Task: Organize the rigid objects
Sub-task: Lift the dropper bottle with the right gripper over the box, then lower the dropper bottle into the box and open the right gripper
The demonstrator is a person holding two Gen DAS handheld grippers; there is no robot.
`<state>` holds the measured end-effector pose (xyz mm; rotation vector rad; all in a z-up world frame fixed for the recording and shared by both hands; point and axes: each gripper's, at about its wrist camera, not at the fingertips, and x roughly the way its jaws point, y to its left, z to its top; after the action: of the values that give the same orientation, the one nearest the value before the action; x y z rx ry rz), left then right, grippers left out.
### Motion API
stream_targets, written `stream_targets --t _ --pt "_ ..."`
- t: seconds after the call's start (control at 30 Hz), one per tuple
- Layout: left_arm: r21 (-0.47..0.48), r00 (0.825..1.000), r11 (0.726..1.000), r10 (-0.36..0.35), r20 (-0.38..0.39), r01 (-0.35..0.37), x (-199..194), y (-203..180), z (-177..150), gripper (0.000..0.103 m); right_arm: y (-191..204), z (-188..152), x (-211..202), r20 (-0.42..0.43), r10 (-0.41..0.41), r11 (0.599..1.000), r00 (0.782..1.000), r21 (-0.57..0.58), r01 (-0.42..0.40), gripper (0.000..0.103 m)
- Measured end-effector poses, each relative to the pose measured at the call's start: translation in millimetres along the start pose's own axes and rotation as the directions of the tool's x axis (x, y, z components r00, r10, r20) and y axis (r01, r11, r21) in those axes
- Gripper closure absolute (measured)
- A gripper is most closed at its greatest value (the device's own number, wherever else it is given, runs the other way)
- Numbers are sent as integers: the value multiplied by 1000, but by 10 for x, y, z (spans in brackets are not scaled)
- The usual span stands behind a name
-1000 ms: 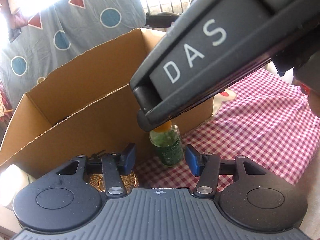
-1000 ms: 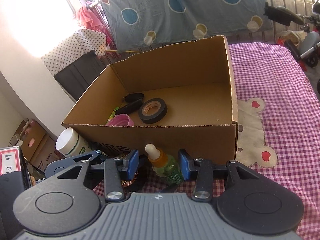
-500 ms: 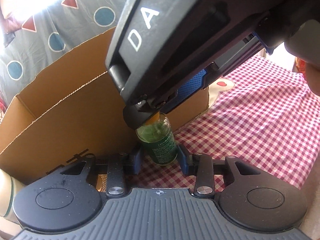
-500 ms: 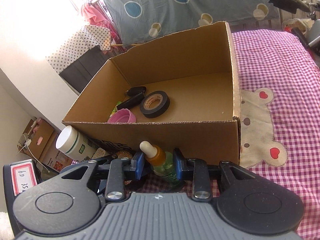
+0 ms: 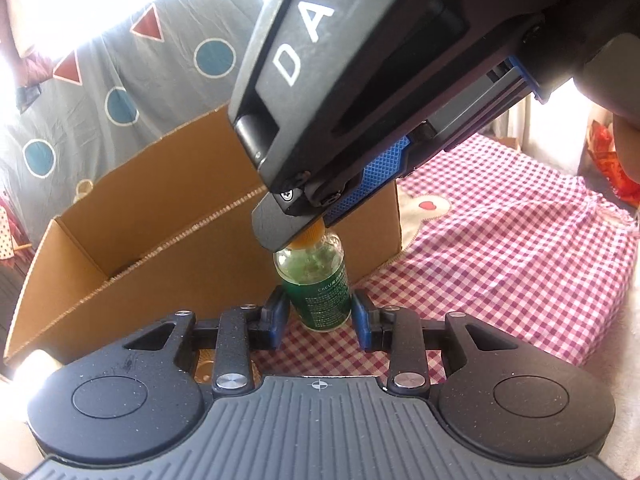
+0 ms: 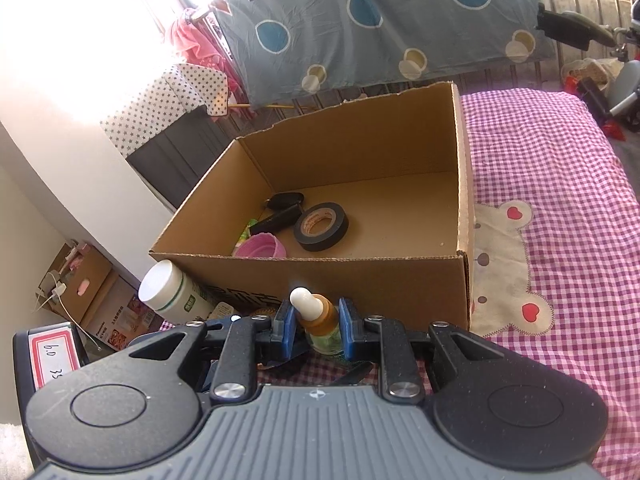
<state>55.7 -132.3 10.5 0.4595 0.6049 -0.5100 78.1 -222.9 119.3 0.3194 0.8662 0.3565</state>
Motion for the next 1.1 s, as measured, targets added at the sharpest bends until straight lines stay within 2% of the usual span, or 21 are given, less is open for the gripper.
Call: stream_targets --t 0.23,0.4,0.53,0.63,0.73,0.93,1.1 --pt "-18 996 998 61 68 -60 -514 293 380 71 384 379 -334 63 52 993 997 -112 -45 78" --pt "-40 995 997 68 72 -66 -587 634 673 71 498 777 -311 71 89 985 993 -158 -77 78" --pt "-61 998 996 60 32 -57 -289 928 875 72 437 1160 -44 27 102 983 994 -156 -97 78" --pt "-85 997 994 69 -44 -73 80 1135 1008 72 288 1435 308 -32 135 985 990 -106 -137 78" --pt "-116 991 991 47 -124 -61 391 1351 1061 72 75 1644 703 -85 156 987 984 -29 -159 78" --pt "-161 973 986 10 -232 -48 946 1602 996 72 -283 1853 1390 -163 179 983 970 66 -170 78" --pt "-222 954 974 -14 -301 -55 1275 1745 927 72 -471 1885 1757 -204 194 979 960 106 -175 79"
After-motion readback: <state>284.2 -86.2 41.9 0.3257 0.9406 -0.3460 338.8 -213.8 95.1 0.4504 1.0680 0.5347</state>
